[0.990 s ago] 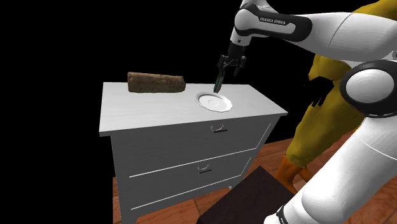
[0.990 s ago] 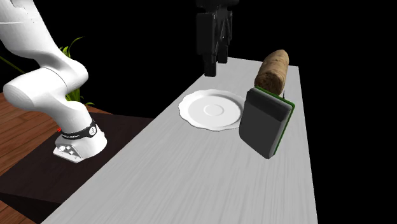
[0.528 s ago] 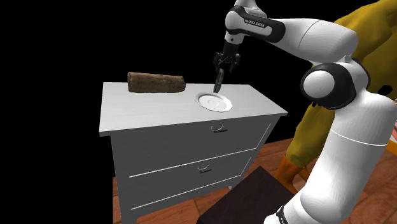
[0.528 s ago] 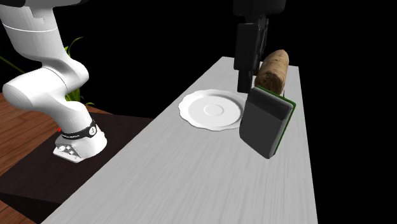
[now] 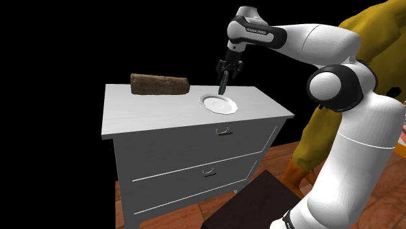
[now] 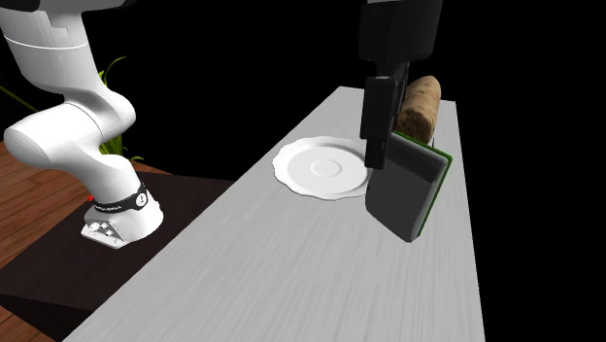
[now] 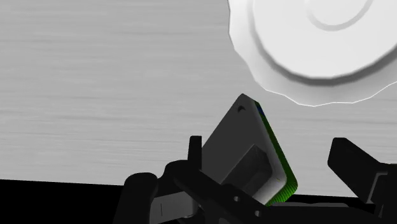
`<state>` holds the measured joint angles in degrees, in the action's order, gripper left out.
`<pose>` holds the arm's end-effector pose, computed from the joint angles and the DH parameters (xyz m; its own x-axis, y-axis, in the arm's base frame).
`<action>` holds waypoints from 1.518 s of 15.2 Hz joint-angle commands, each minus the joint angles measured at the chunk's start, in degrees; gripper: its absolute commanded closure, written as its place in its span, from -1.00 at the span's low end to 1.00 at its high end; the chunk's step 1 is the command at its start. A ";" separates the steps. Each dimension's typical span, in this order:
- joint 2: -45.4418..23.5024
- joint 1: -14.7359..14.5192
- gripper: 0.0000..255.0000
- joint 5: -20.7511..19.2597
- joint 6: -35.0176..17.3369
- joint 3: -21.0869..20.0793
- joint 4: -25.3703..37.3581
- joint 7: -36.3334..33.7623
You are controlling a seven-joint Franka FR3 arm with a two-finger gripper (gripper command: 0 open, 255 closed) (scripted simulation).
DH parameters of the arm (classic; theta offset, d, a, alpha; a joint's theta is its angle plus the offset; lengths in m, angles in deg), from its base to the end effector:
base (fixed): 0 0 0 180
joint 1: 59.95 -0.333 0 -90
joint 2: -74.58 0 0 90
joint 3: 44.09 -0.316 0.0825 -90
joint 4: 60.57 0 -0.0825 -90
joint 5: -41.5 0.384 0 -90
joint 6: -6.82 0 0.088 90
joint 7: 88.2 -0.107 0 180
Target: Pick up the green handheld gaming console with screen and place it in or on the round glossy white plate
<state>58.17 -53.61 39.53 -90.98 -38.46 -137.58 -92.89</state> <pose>0.6393 -0.1294 0.5732 0.9578 -0.2755 0.0822 -0.2804 -0.9583 0.0555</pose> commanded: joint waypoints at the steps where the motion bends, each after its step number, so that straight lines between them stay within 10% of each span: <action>1: 0.09 0.00 -1.00 0.00 -0.21 0.00 -0.28 0.00; 5: 0.08 0.00 -1.00 0.00 -0.19 0.00 -0.26 0.00; 6: 0.08 0.00 1.00 0.00 -0.19 0.00 -0.26 0.00; 23: -2.10 0.23 1.00 0.25 7.07 0.05 9.20 0.44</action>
<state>56.61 -53.45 39.72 -85.01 -38.43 -130.02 -92.55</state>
